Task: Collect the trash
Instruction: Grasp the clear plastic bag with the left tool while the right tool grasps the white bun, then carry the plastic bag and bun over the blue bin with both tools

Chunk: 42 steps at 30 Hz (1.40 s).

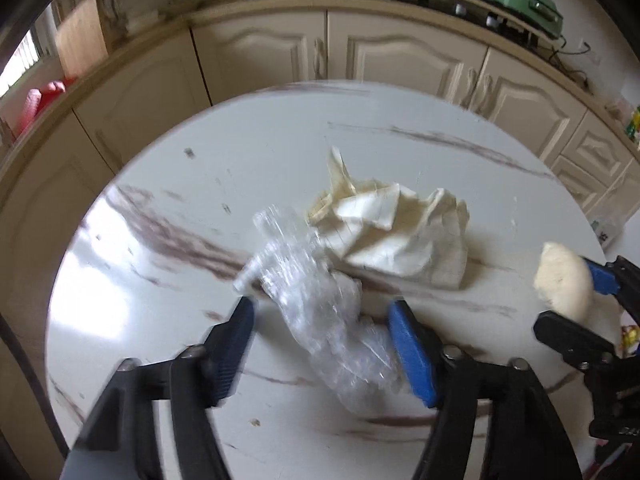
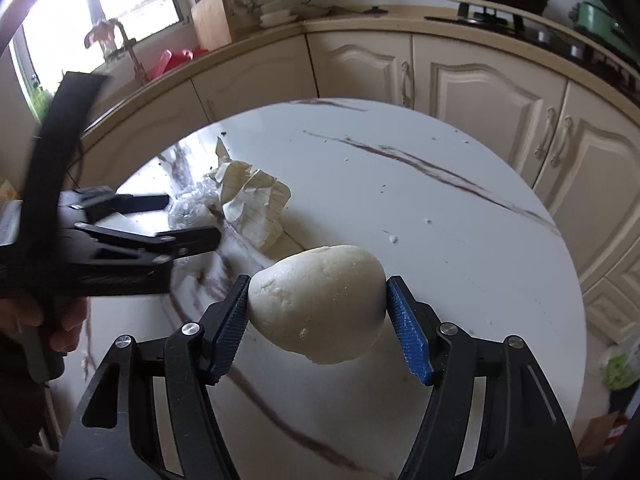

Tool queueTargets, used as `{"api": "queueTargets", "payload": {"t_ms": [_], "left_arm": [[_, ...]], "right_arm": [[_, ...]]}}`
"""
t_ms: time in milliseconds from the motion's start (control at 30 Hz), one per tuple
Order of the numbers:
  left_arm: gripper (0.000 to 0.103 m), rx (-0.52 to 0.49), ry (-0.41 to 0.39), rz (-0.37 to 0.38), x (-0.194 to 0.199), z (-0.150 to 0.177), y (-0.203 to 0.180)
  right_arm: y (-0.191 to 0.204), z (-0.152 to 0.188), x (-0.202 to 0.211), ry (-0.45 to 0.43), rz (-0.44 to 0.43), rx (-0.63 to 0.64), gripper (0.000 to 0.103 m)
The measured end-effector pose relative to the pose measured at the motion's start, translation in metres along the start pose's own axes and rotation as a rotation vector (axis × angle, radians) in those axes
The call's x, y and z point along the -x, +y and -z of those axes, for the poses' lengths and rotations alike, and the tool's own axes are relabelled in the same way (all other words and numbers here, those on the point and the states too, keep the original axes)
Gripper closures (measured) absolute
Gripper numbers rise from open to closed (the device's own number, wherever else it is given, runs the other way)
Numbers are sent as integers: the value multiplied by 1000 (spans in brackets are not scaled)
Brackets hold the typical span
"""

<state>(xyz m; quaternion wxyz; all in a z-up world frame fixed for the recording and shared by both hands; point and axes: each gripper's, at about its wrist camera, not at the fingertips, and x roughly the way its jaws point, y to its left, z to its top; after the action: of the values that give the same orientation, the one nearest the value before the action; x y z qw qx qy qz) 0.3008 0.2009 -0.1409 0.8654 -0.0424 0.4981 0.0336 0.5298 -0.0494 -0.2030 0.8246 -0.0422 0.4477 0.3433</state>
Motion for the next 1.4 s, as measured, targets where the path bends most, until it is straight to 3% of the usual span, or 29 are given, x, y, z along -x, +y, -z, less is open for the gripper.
{"api": "queueTargets", "payload": {"t_ms": [67, 167, 467, 733, 967, 1167, 1400], "left_arm": [[80, 5, 3, 12, -2, -1, 0], [82, 9, 12, 31, -1, 2, 0], [83, -14, -92, 72, 56, 20, -20], [83, -80, -152, 130, 113, 48, -78], [82, -178, -167, 214, 148, 58, -165], [82, -285, -125, 295, 144, 58, -246], [82, -382, -20, 356, 80, 43, -329]], "right_arm": [[-3, 1, 5, -13, -8, -14, 38], [-4, 3, 12, -17, -13, -33, 38], [5, 21, 65, -71, -36, -55, 38], [4, 51, 142, -155, -34, -76, 38], [-26, 102, 205, -211, 2, -136, 38], [-82, 162, 247, -232, 73, -248, 38], [-159, 234, 263, -202, 147, -408, 37]]}}
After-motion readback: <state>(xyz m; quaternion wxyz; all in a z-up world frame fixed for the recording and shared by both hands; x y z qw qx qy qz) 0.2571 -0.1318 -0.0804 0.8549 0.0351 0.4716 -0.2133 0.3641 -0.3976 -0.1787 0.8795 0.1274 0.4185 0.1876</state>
